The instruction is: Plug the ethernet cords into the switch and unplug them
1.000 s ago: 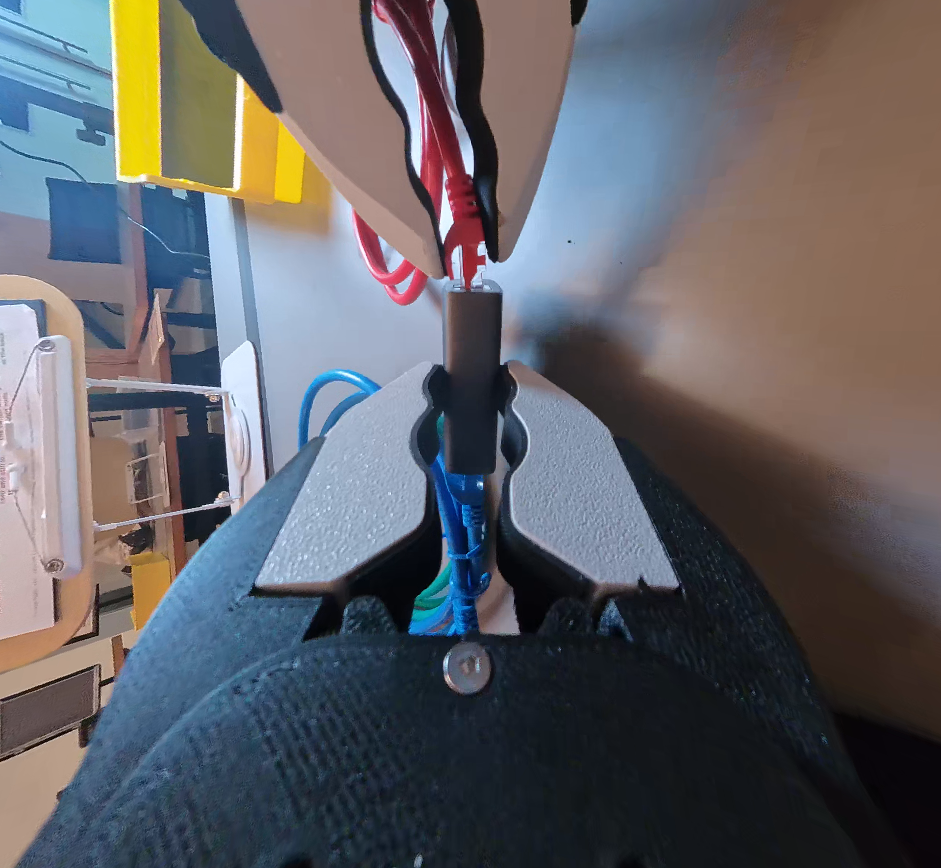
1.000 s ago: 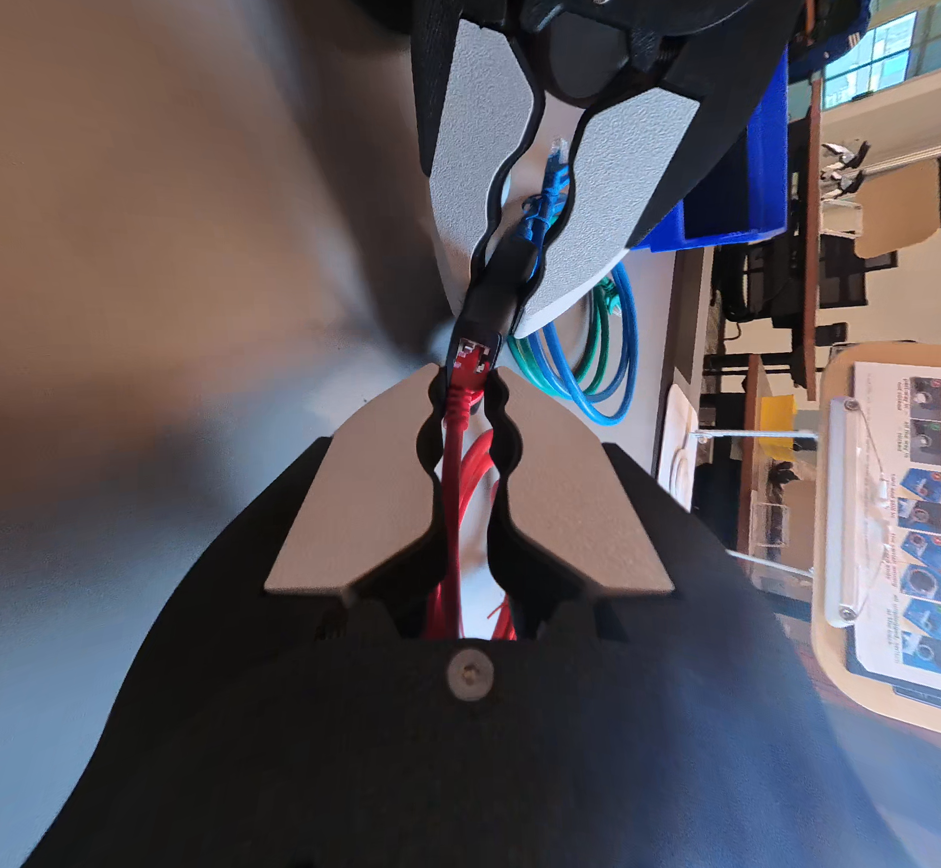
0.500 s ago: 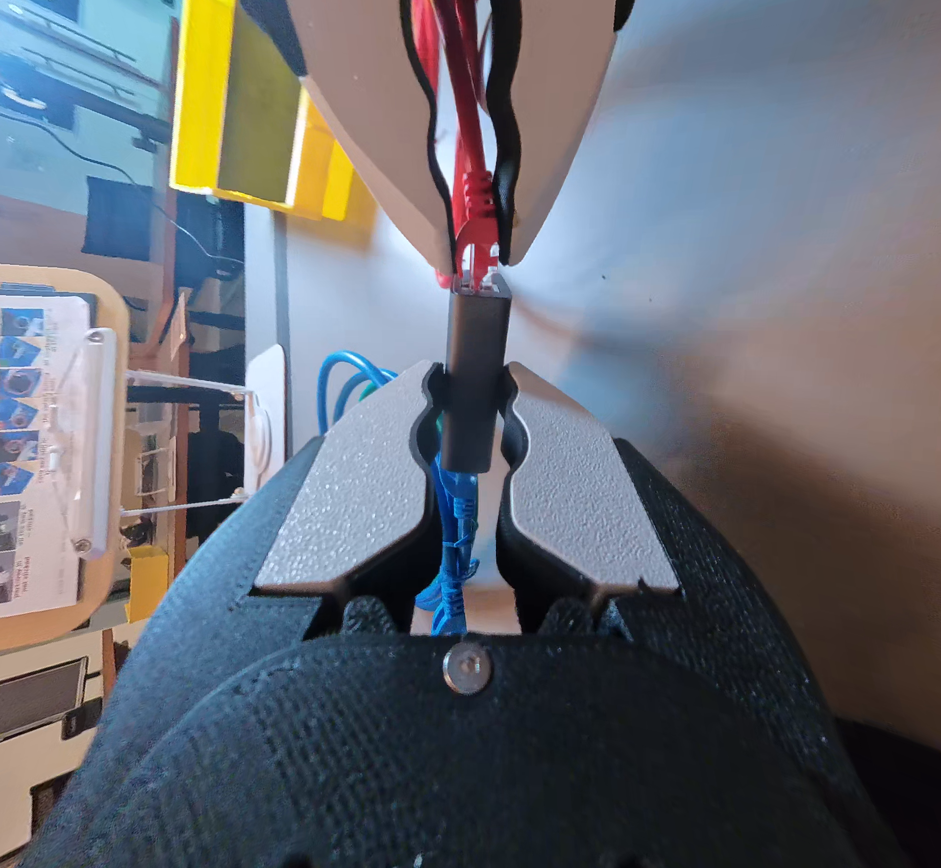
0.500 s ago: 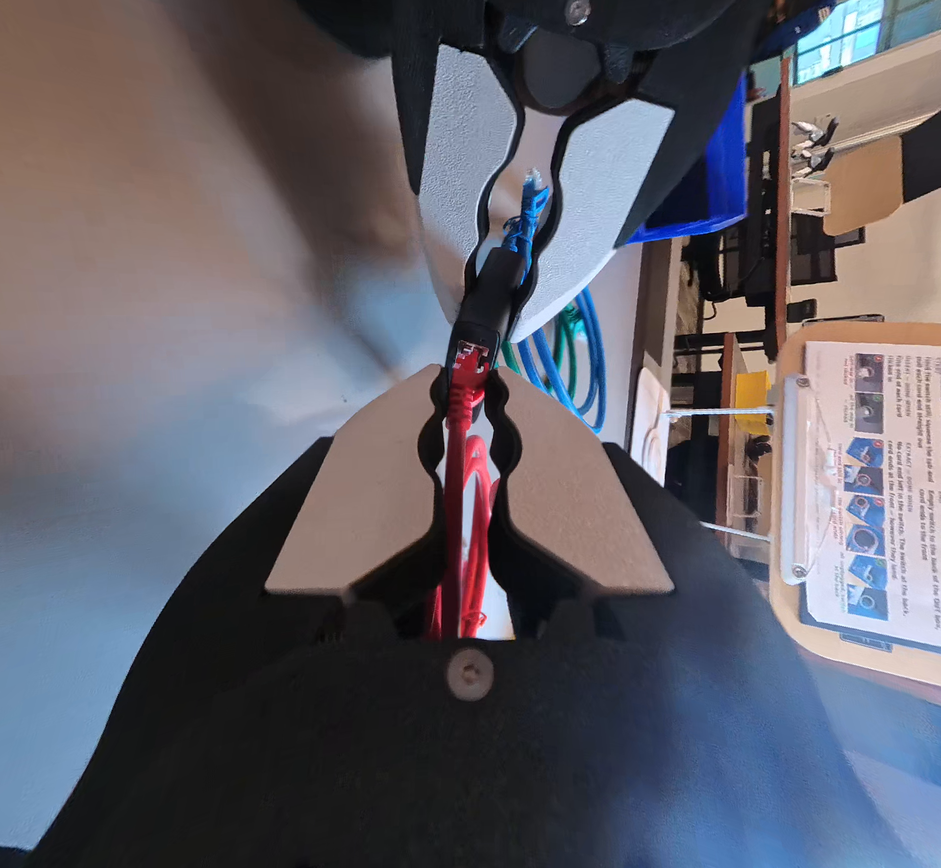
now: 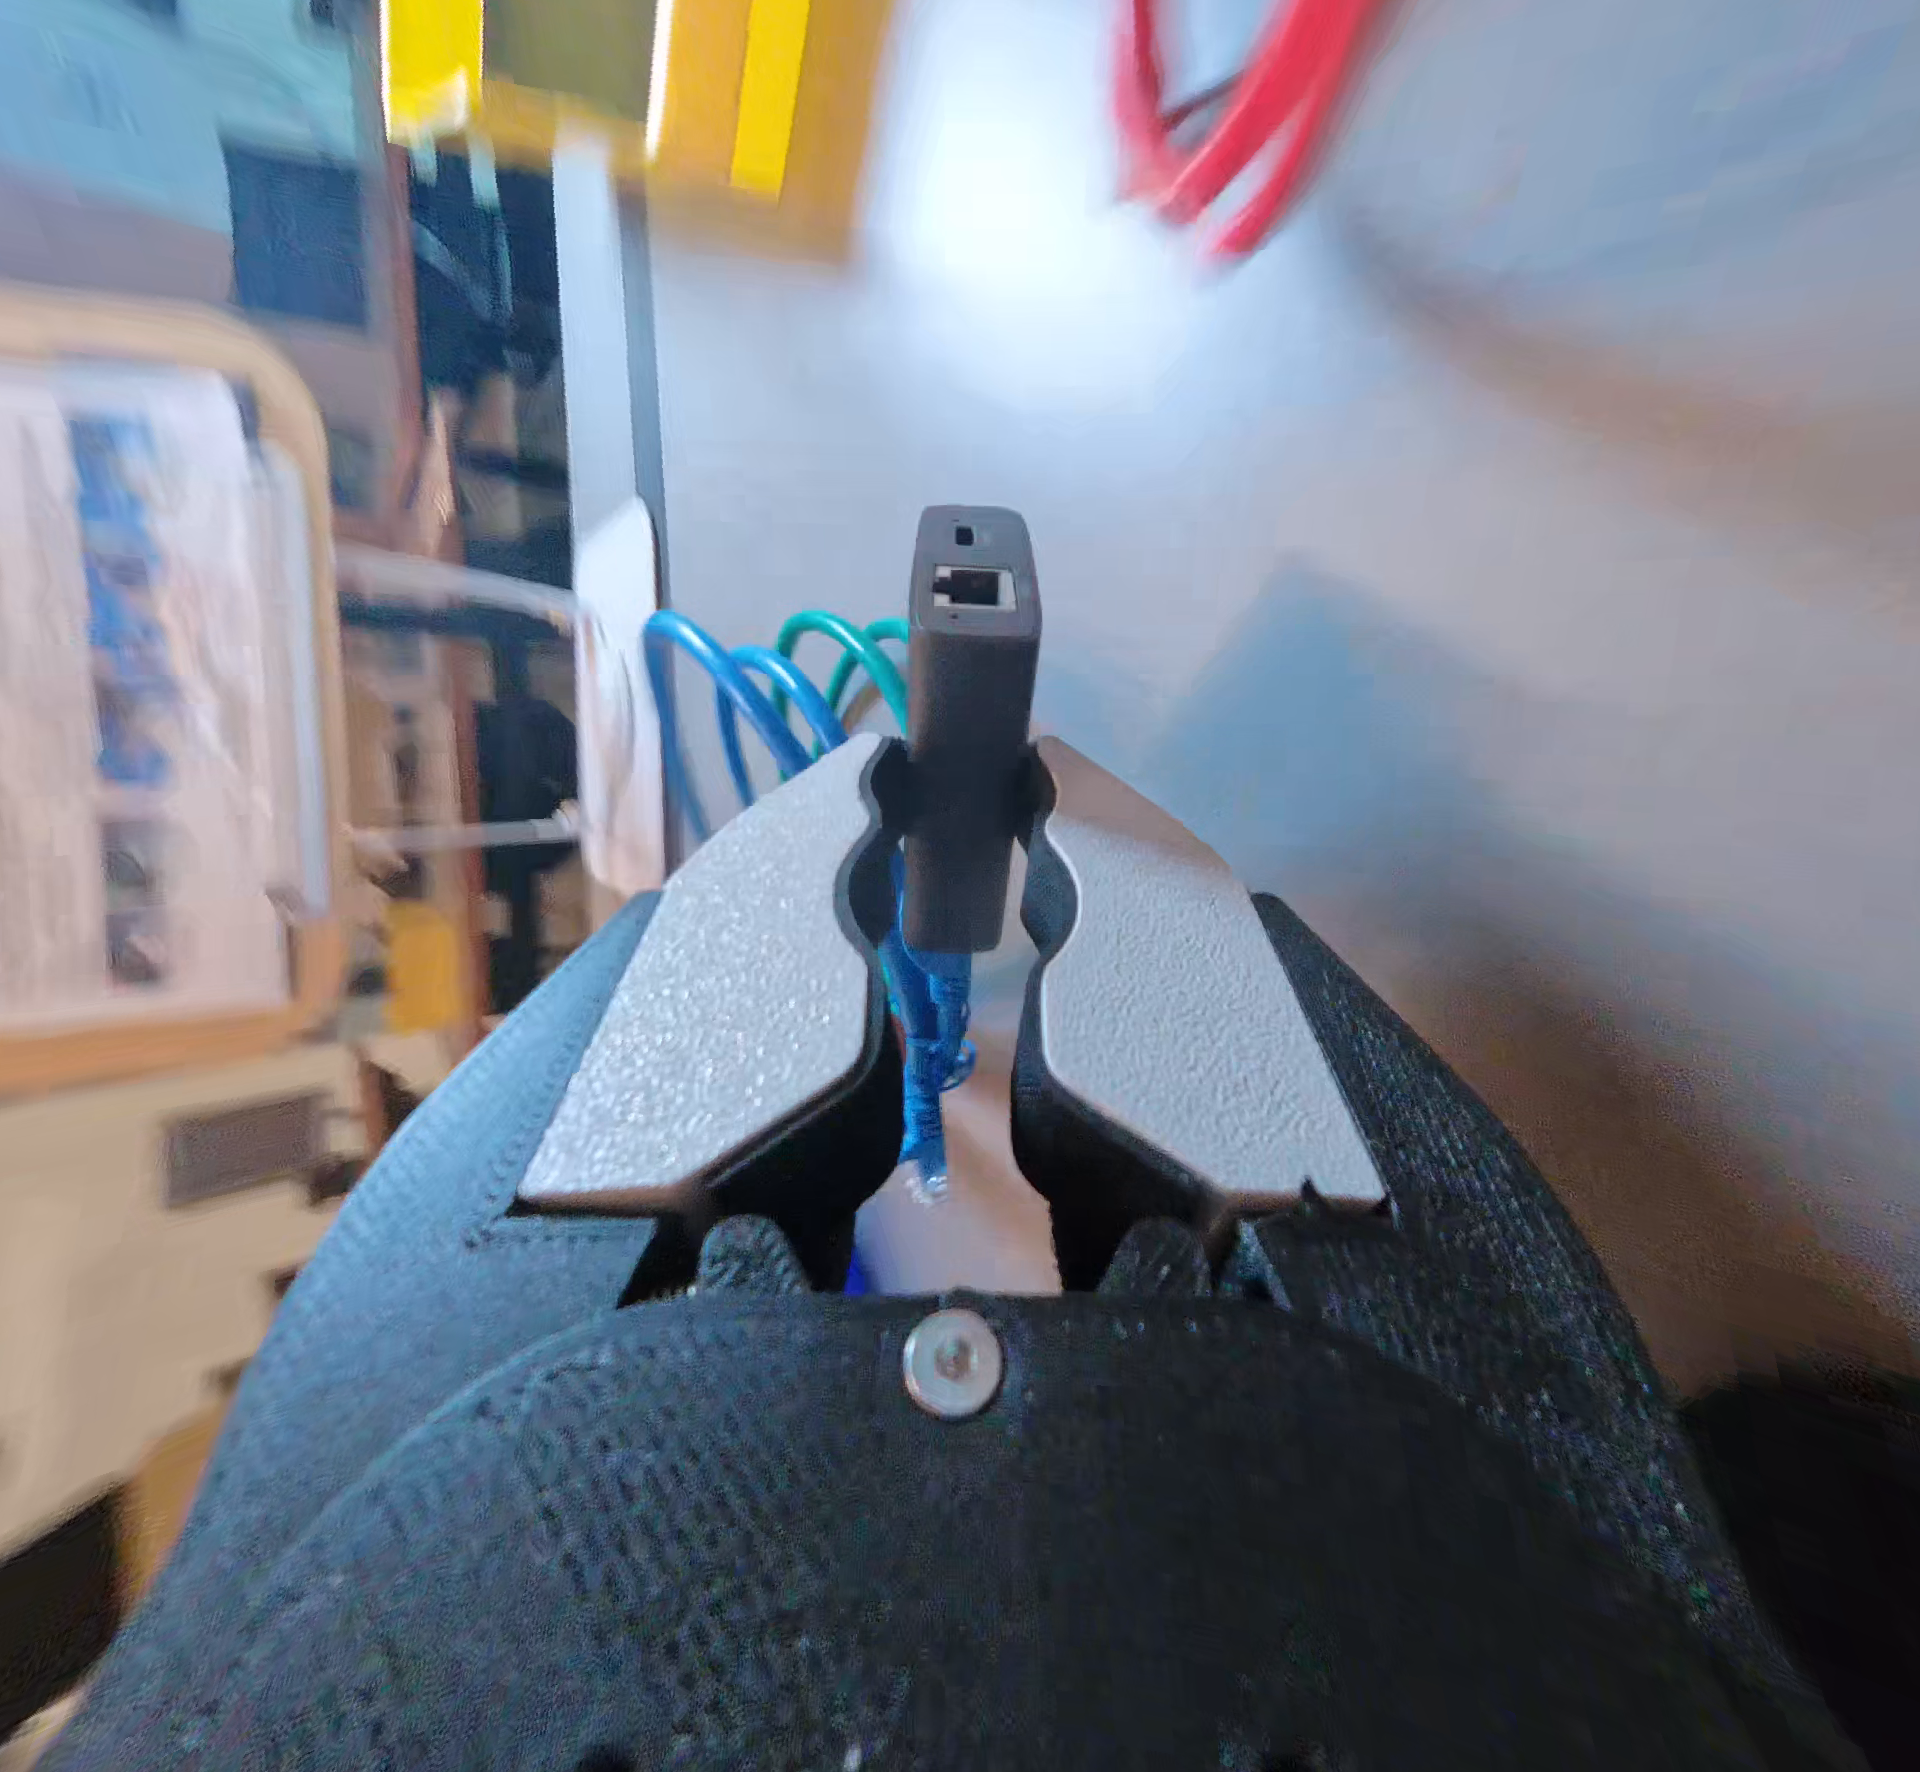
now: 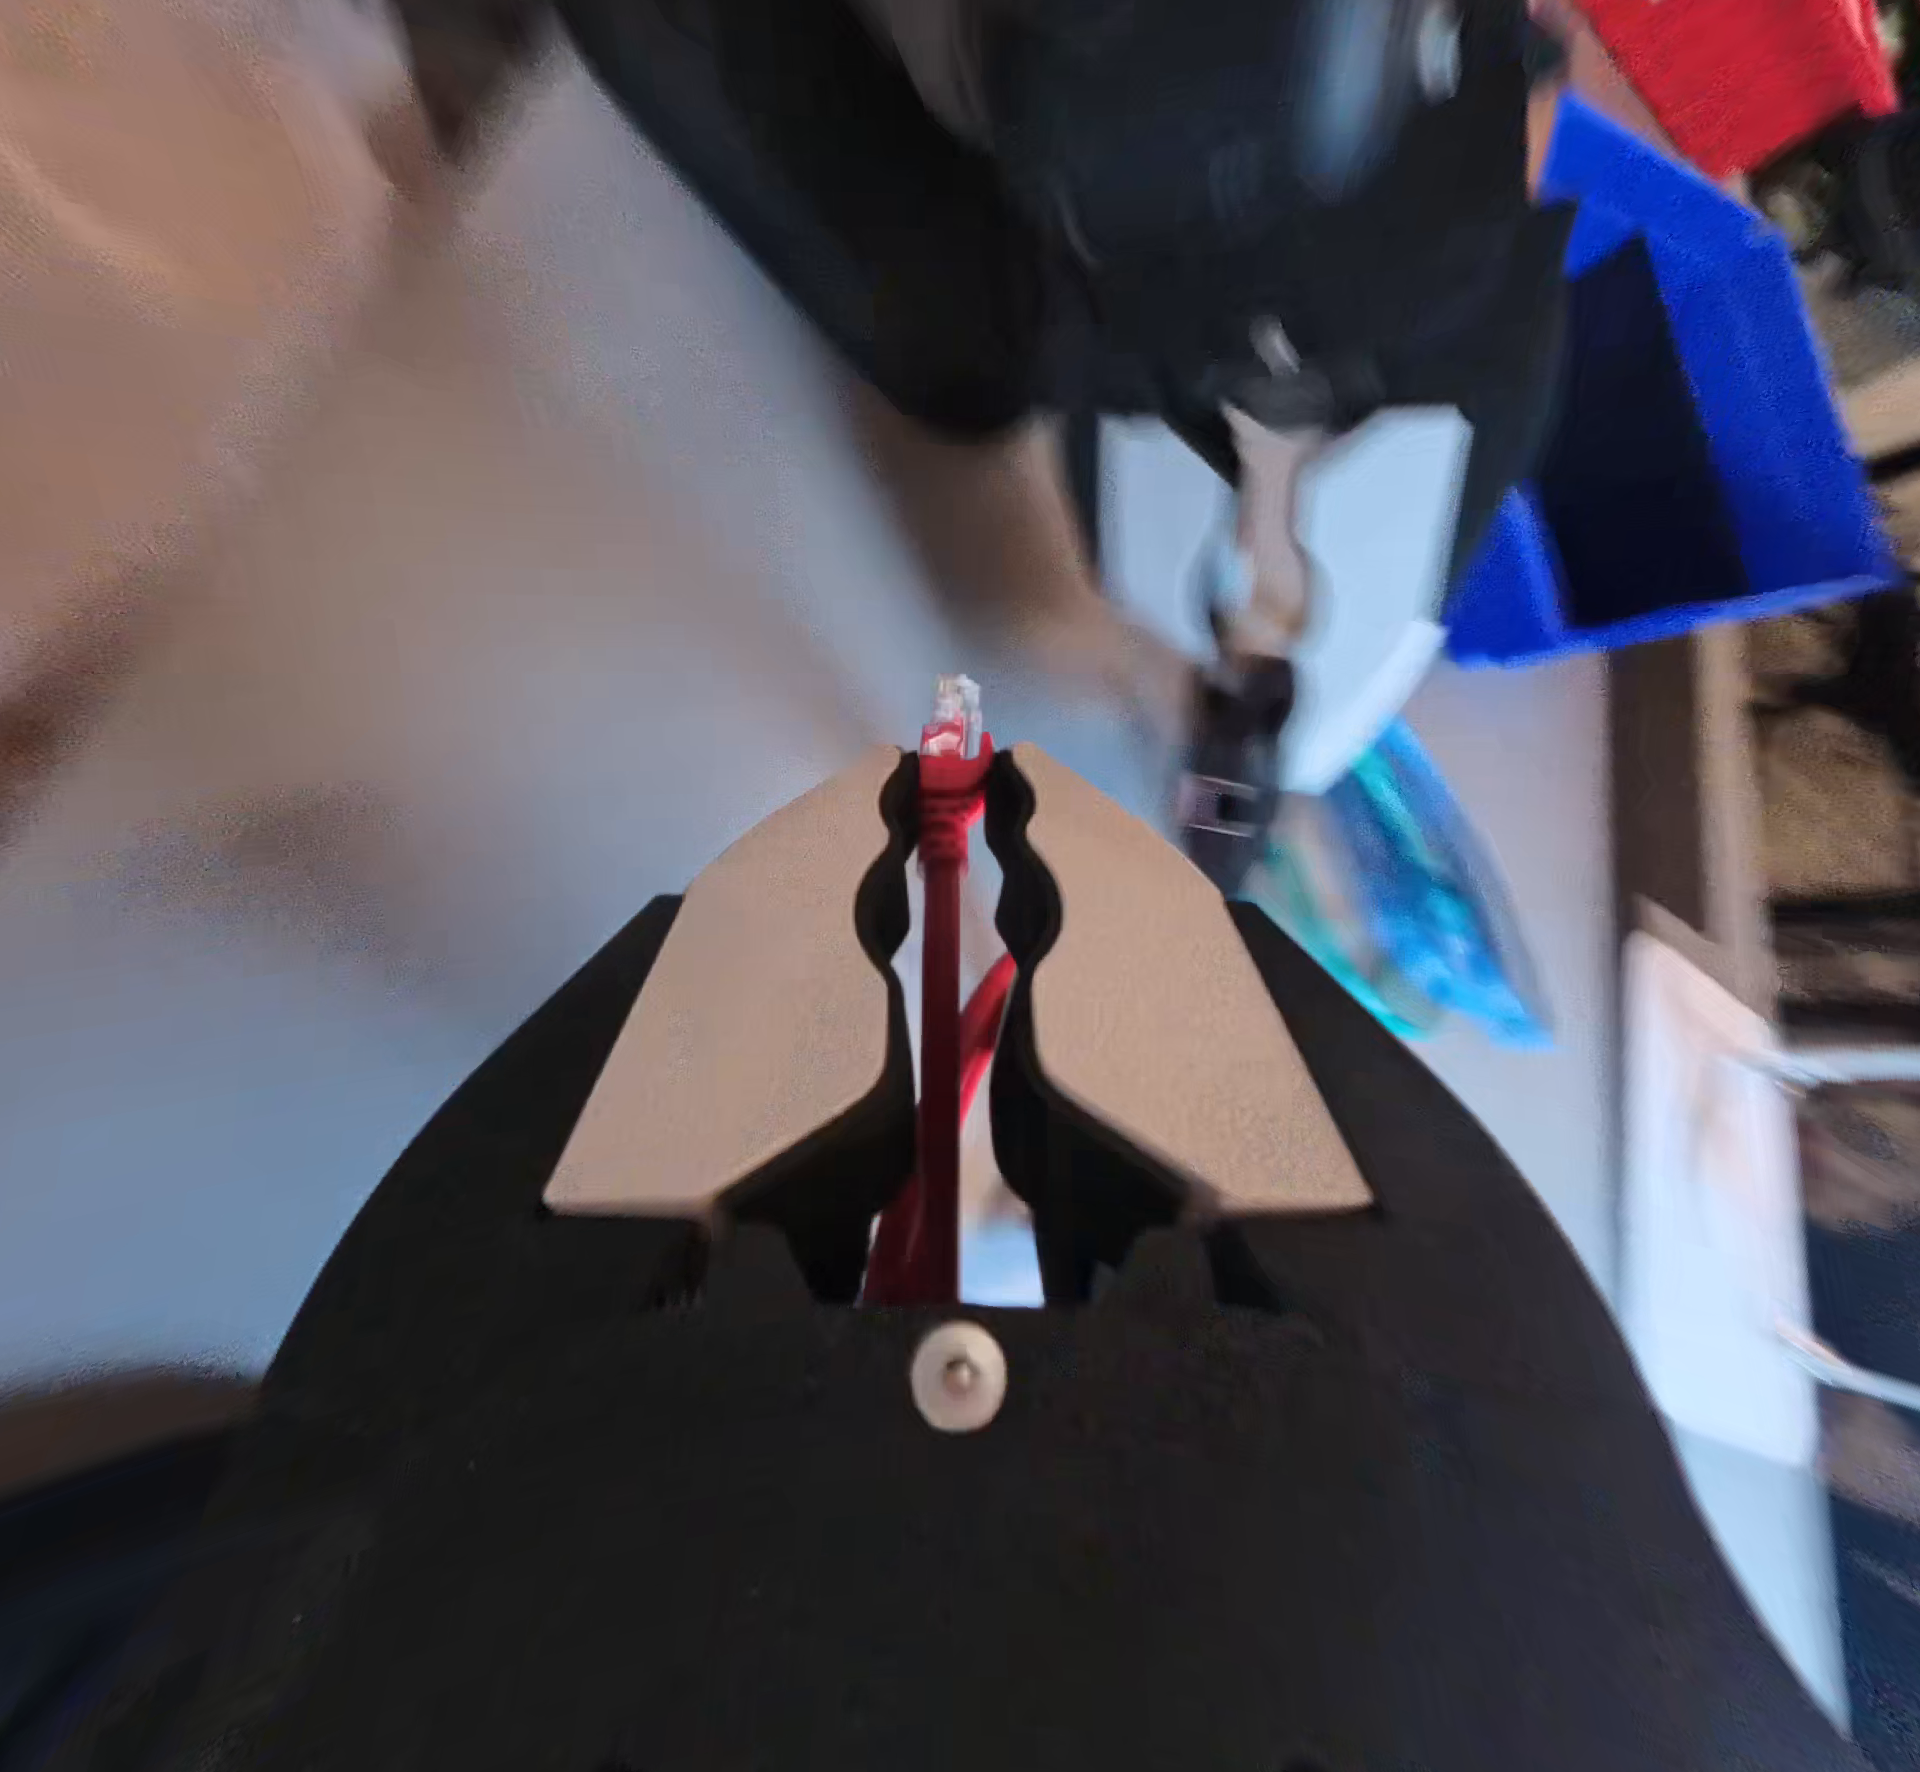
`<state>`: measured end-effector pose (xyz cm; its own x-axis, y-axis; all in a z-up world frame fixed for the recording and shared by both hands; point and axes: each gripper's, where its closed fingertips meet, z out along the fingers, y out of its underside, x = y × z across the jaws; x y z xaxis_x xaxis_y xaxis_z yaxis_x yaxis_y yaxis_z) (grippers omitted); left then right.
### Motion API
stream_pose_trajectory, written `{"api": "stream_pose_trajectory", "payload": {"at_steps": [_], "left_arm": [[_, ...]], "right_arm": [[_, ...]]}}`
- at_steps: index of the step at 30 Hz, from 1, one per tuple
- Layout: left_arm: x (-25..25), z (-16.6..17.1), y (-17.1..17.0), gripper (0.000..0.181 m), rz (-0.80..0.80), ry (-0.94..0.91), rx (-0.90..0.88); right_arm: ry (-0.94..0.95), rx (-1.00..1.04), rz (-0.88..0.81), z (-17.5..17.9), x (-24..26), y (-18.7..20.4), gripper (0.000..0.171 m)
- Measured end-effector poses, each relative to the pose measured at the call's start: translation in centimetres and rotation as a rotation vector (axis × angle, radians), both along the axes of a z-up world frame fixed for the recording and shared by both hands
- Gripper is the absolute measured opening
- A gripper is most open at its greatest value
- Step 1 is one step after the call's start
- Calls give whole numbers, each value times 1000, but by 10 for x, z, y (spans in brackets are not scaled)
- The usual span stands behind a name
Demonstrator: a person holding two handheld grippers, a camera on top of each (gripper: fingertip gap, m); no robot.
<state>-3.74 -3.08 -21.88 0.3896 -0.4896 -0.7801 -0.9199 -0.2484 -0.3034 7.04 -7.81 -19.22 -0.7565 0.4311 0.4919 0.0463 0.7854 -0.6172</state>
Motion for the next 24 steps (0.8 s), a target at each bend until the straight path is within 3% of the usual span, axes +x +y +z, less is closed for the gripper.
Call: {"api": "stream_pose_trajectory", "payload": {"at_steps": [2,5,7,12,17,20,24], "left_arm": [[-6,9,-10,21,-12,-163,-5],[6,35,-13,21,-15,-192,76],[-7,46,-8,21,36,-141,146],[-21,37,-5,20,57,-175,167],[-23,38,-4,20,59,-182,187],[-25,38,-5,20,59,-187,203],[-29,37,-5,21,70,-202,208]], "right_arm": [[142,191,-85,-3,-6,18,13],[185,38,-244,26,-6,54,13],[319,4,-336,62,-7,80,14],[541,-15,-550,131,-5,148,14],[616,72,-751,166,-18,227,14],[530,129,-904,146,-28,283,14],[328,303,-1126,76,-26,348,16]]}}
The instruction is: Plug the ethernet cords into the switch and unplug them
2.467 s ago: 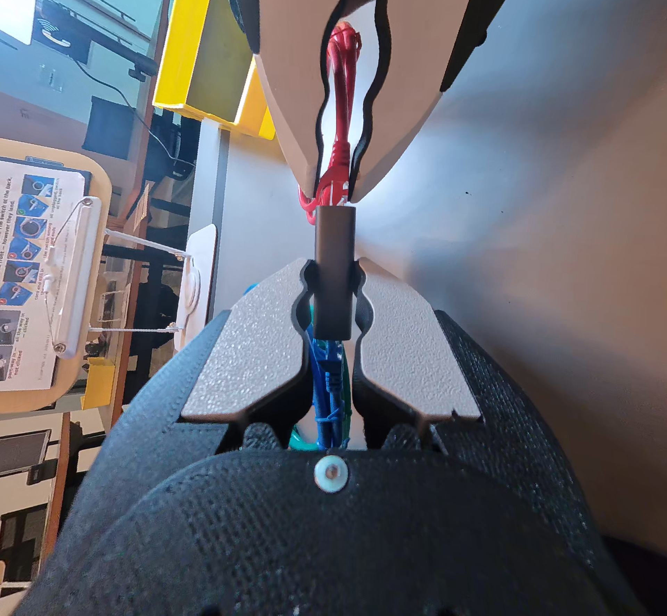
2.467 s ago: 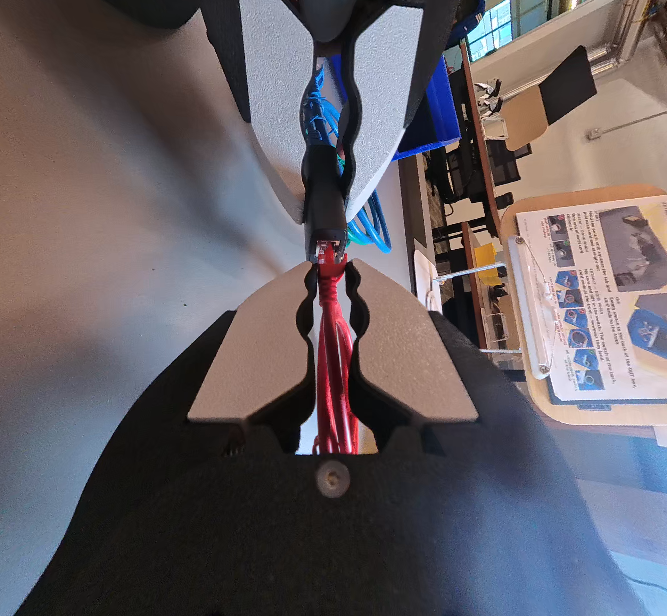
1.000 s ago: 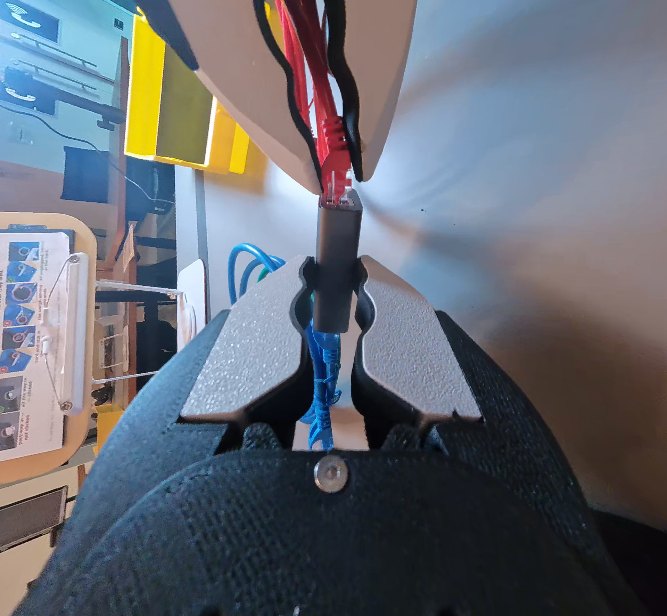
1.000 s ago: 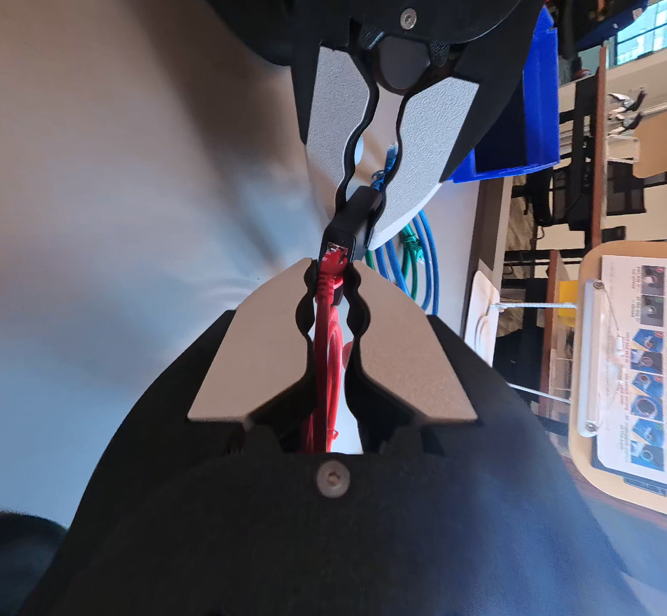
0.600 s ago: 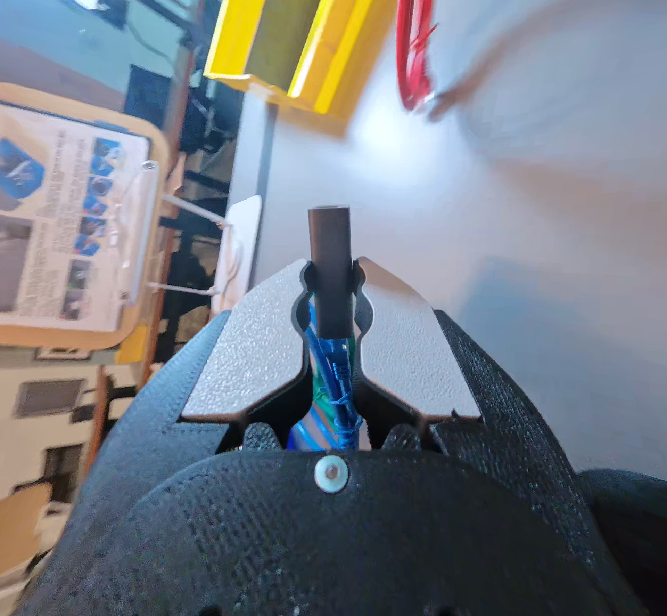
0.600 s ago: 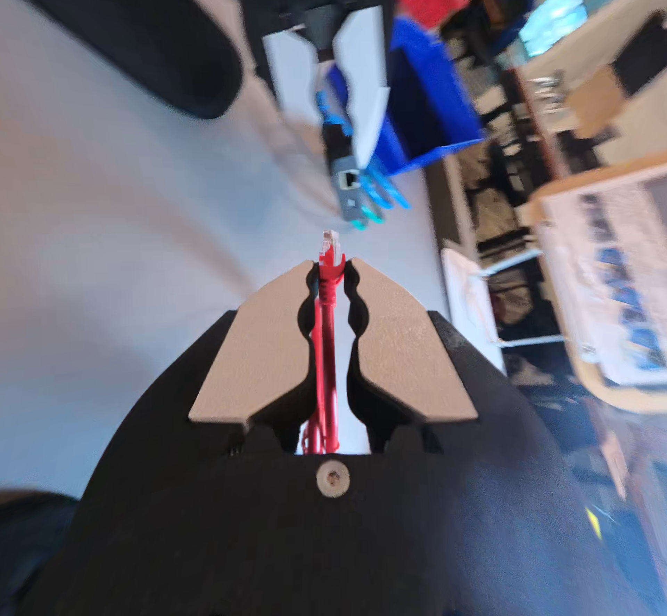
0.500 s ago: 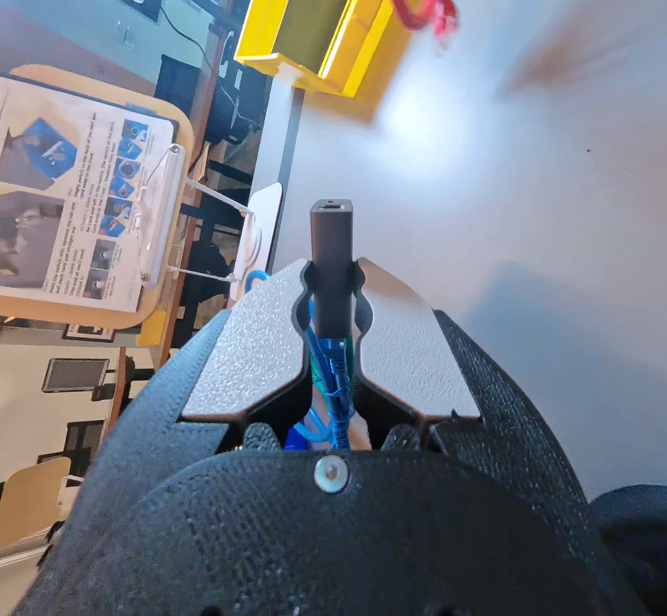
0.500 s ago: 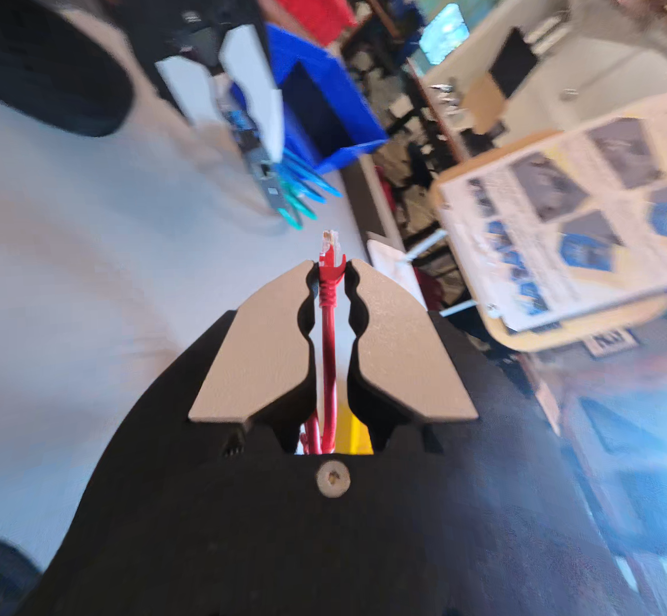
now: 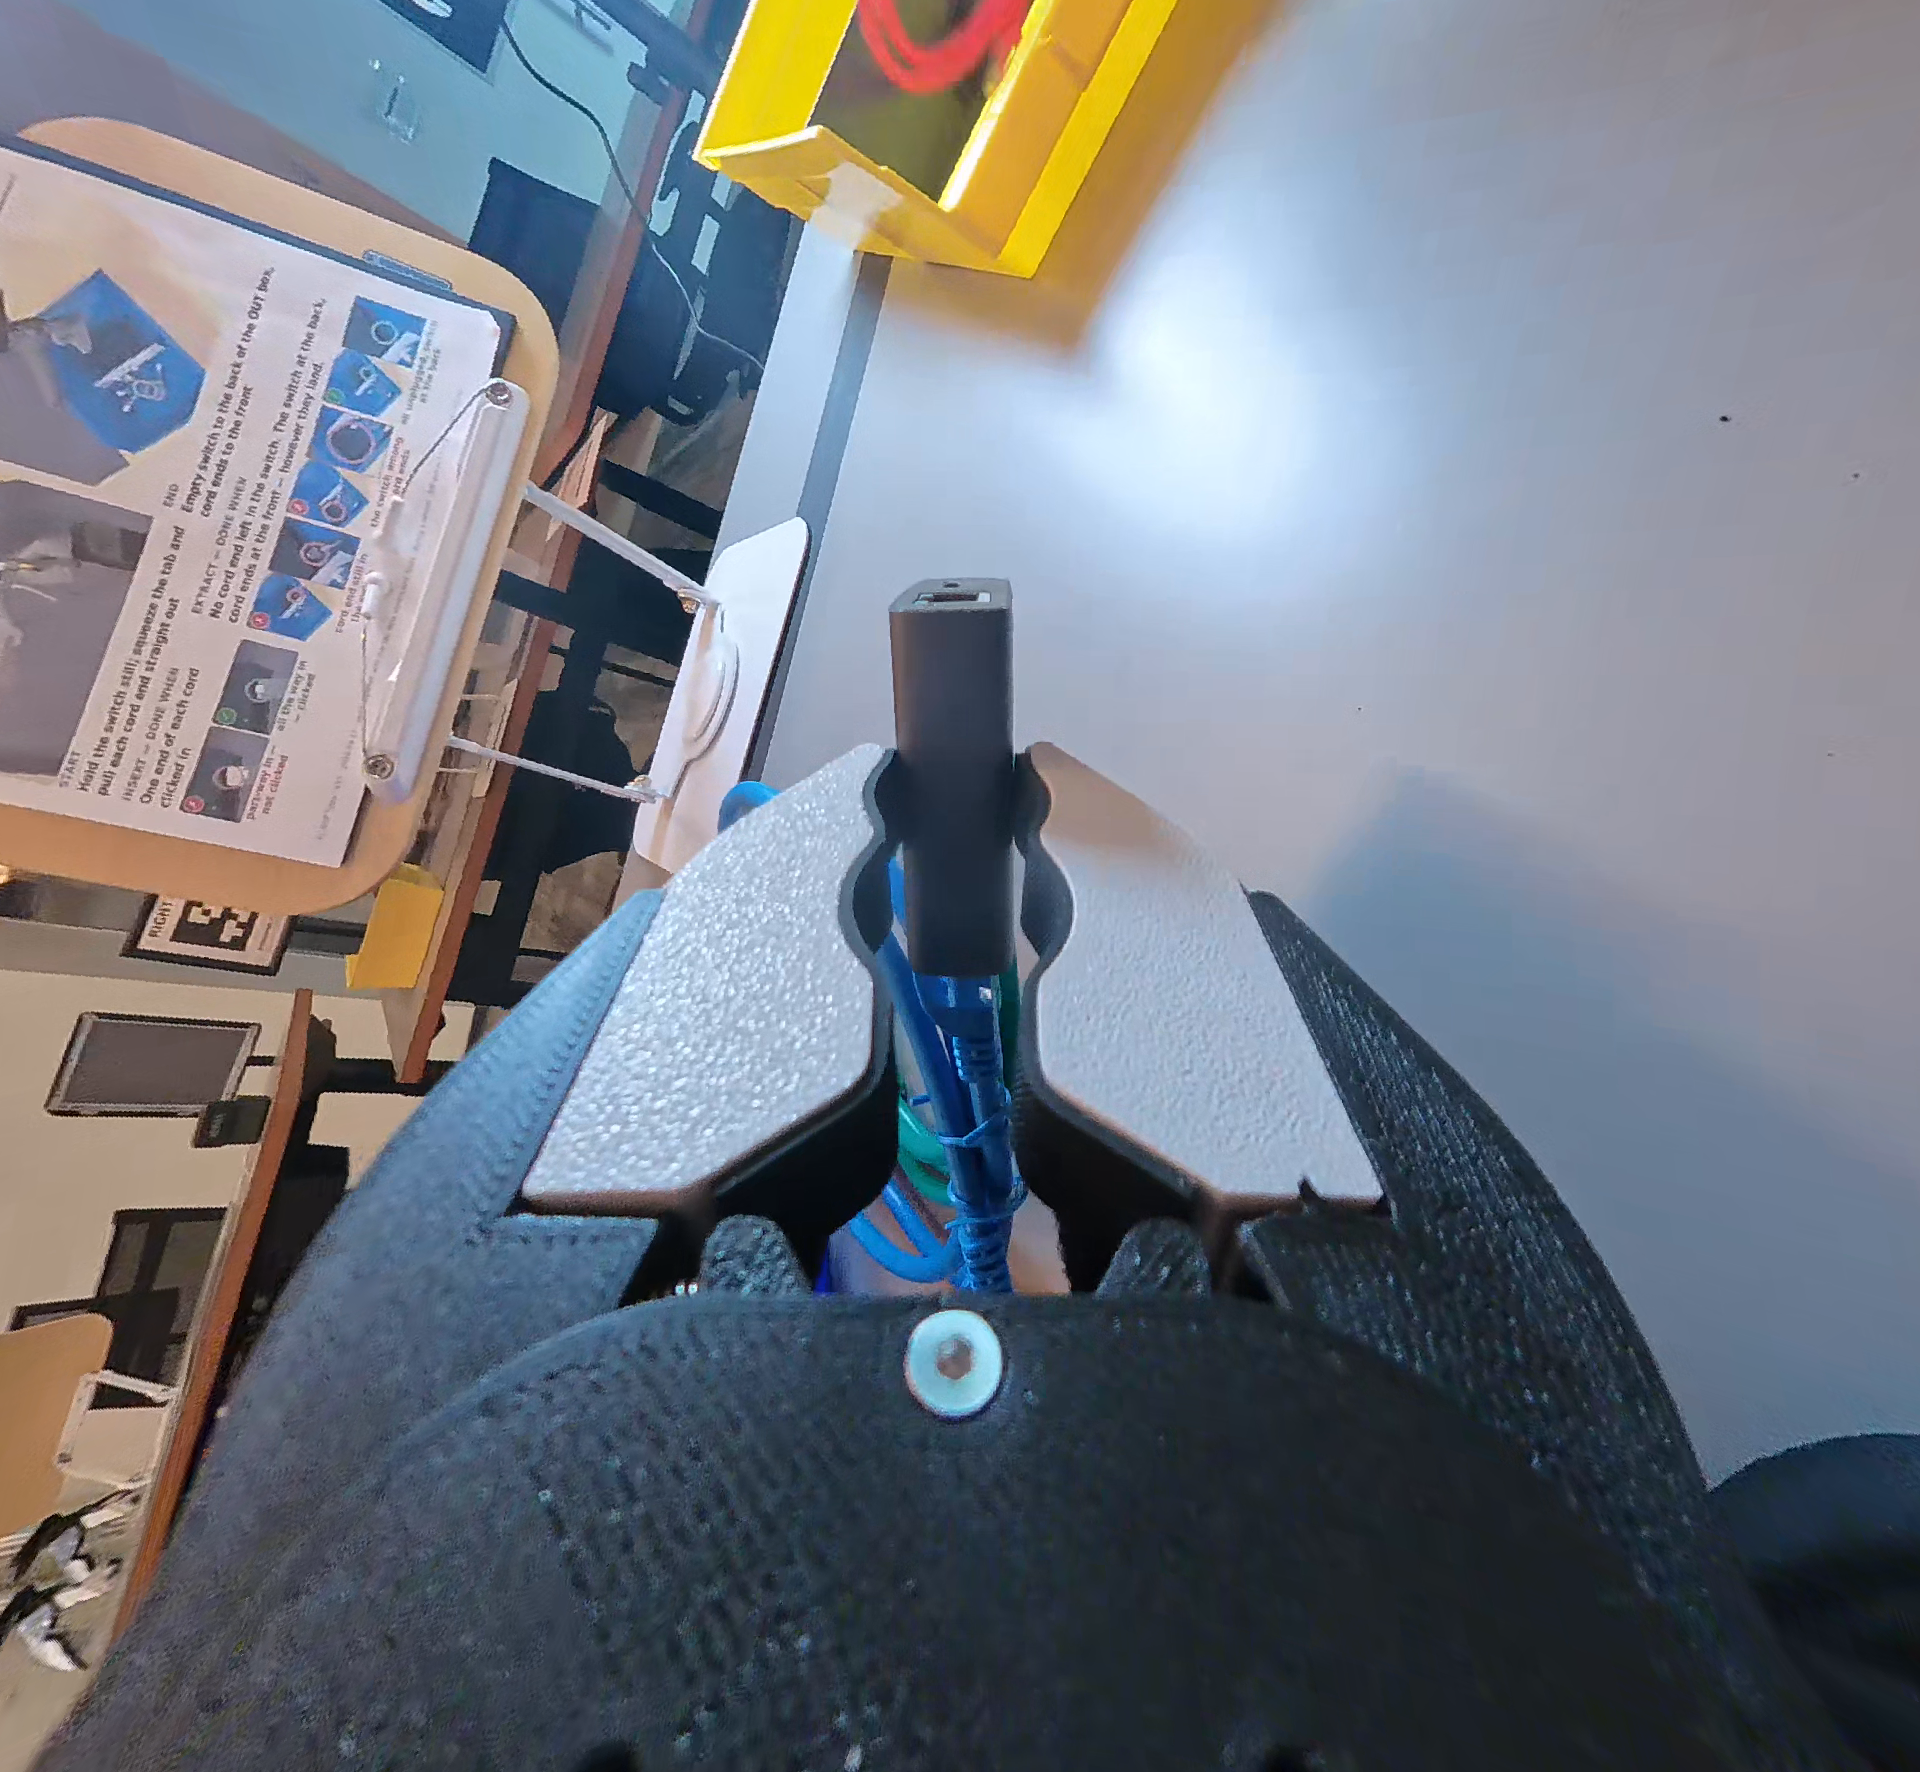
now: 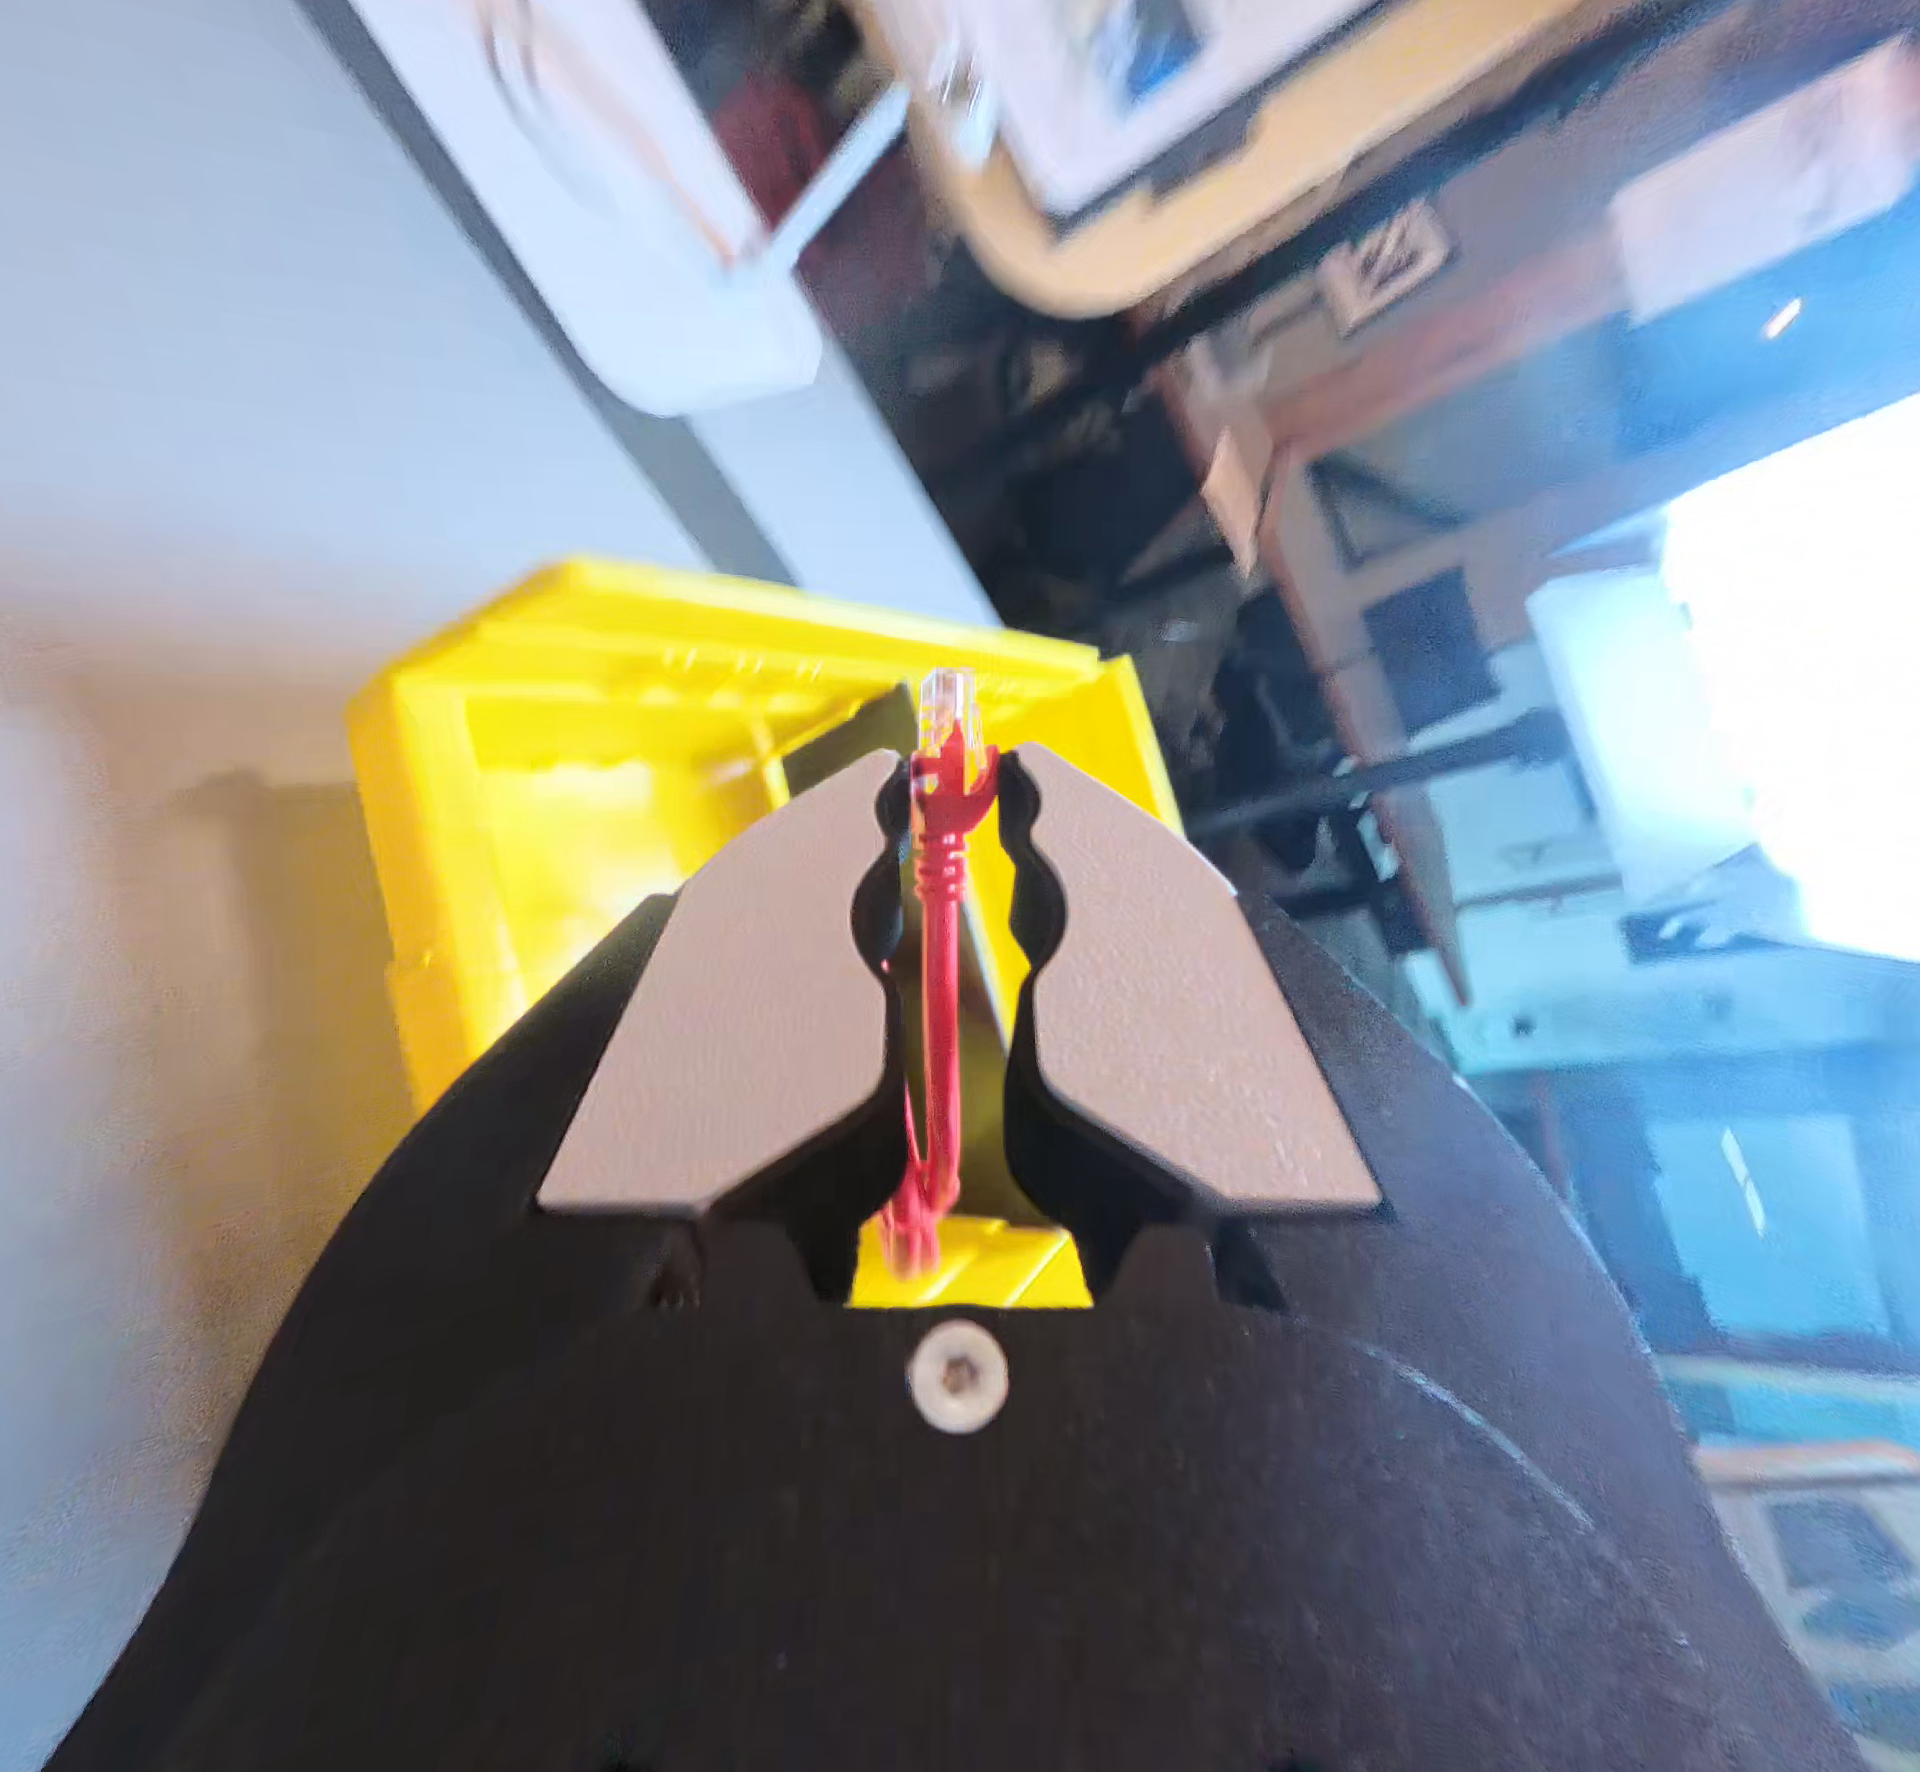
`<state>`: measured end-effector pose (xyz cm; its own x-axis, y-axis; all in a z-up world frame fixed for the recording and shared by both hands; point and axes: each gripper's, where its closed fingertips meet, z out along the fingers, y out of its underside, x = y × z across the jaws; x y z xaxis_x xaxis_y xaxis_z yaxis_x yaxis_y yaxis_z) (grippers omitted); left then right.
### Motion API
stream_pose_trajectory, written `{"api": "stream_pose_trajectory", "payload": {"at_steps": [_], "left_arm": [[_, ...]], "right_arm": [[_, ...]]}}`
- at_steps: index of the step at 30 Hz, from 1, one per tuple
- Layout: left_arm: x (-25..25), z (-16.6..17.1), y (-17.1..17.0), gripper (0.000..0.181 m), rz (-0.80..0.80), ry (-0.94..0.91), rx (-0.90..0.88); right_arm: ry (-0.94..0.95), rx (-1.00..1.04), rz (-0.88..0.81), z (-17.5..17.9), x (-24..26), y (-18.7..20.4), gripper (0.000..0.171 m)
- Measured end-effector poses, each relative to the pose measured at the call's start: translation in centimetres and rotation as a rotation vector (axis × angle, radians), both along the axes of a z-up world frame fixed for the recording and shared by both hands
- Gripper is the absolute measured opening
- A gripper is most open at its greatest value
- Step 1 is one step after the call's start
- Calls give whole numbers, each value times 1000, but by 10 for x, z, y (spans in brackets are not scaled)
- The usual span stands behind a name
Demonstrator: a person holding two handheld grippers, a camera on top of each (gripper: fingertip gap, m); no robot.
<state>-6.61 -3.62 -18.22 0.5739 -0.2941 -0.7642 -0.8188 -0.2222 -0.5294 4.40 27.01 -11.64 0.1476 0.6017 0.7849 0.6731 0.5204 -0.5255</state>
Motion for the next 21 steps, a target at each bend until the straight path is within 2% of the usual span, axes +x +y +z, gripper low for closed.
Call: {"api": "stream_pose_trajectory", "payload": {"at_steps": [2,4,7,11,14,16,18,21], "left_arm": [[1,0,0,20,-5,-41,1],[3,1,0,20,-18,-95,6],[6,2,1,20,-37,-163,10],[9,8,1,20,-60,-237,40],[14,19,-1,20,-98,-305,81],[18,28,-3,20,-127,-365,114],[25,42,-7,20,-182,-455,154],[32,73,-16,20,-261,-641,233]], "right_arm": [[-47,-103,-49,-35,0,8,22],[-18,-243,-46,-54,-3,3,33],[64,-367,23,-43,-7,-15,43],[244,-495,288,10,-19,-77,45],[209,-479,467,26,-26,-134,45],[167,-492,602,24,-31,-182,45],[107,-518,708,6,-32,-228,45],[72,-517,781,-26,-34,-269,45]]}}
